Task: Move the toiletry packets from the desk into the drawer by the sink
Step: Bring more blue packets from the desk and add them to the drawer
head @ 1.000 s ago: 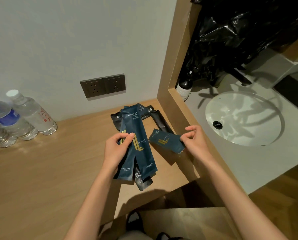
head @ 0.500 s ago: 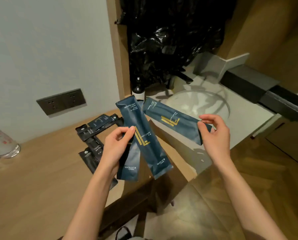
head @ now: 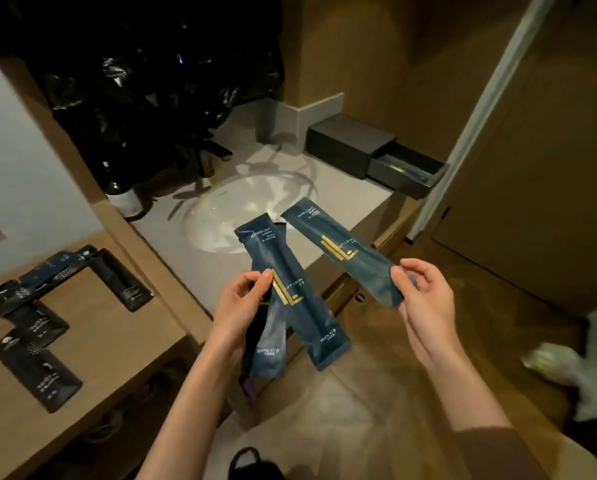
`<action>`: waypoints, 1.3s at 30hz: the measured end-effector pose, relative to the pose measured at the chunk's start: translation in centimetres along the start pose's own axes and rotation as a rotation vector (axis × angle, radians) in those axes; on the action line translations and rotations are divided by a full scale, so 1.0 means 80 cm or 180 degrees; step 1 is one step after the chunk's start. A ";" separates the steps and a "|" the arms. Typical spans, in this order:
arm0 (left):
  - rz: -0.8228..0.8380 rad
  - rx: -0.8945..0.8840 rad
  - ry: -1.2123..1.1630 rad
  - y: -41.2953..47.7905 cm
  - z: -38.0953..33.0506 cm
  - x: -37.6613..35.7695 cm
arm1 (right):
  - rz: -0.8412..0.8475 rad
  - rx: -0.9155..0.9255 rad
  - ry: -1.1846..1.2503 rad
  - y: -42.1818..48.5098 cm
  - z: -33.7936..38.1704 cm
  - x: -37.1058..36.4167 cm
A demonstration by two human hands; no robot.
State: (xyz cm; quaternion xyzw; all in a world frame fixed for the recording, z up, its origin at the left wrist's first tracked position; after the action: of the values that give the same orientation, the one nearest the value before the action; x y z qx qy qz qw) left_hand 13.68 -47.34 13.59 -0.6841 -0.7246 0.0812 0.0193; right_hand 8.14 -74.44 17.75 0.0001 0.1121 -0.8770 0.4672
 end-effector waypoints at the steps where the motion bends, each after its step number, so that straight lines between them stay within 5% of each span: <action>1: 0.0038 0.0083 -0.0063 0.005 0.004 -0.020 | -0.0010 -0.0070 0.0078 0.008 -0.002 0.013; 8: 0.0239 0.0385 -0.0157 0.073 0.026 -0.150 | 0.0156 -0.0285 0.0029 0.087 -0.019 0.057; 22: 0.0647 0.0182 0.0021 0.283 -0.005 -0.377 | 0.0918 0.0379 -0.1886 0.347 0.063 0.040; 32: 0.0312 -0.0310 0.0203 0.373 -0.046 -0.456 | 0.1316 0.0664 -0.1879 0.496 0.098 -0.005; 39: -0.0200 -0.0410 0.0064 0.430 -0.053 -0.487 | 0.2199 0.1016 -0.2028 0.596 0.111 -0.040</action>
State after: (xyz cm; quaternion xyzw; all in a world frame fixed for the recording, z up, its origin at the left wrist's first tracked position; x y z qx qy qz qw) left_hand 50.71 -83.95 16.02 -0.6617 -0.7492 0.0268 -0.0149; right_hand 49.93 -99.27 17.39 -0.1592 -0.1786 -0.6336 0.7358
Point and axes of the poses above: each hand's wrist, its own y-axis towards the middle knuckle, its own x-axis out of the back of the hand, z = x × y, the point moved 8 cm from there along y, towards the middle knuckle, and after that the axes turned 4 degrees about -x, right-handed, at the moved point
